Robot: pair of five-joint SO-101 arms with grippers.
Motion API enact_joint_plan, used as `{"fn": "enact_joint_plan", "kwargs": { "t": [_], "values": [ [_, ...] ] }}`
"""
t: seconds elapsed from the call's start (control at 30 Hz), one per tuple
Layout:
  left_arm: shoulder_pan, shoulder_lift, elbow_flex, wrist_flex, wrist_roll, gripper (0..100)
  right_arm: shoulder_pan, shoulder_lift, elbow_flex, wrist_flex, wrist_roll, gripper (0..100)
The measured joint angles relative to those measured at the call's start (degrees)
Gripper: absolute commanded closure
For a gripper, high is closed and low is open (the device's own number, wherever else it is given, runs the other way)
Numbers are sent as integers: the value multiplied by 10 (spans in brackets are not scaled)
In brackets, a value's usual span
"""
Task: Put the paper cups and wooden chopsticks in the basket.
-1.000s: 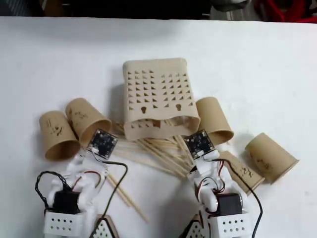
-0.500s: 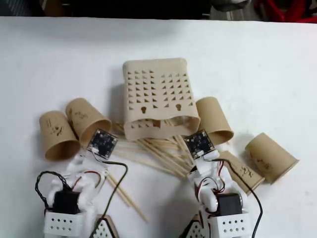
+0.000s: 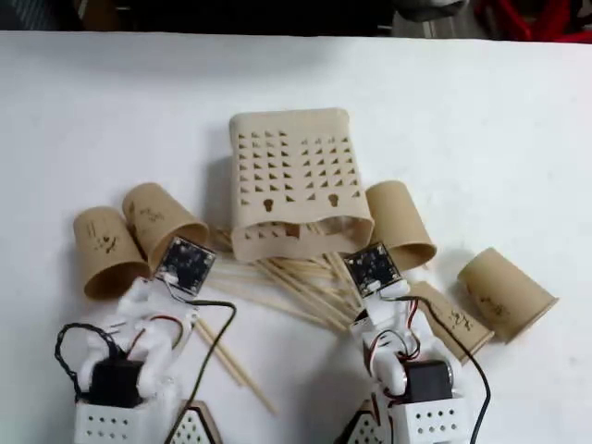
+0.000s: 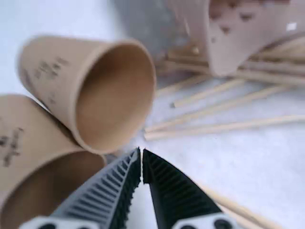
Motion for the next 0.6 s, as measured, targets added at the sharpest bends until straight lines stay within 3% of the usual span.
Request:
{"fn": "enact_joint_plan", "kwargs": {
  "t": [0.23,0.6],
  "values": [
    [0,-2,-33,-61,0,969,2,0,-108,-25,0,980],
    [-47,2,-36,-73,0,965,-8,-4,-242,-50,57,902]
  ]
}}
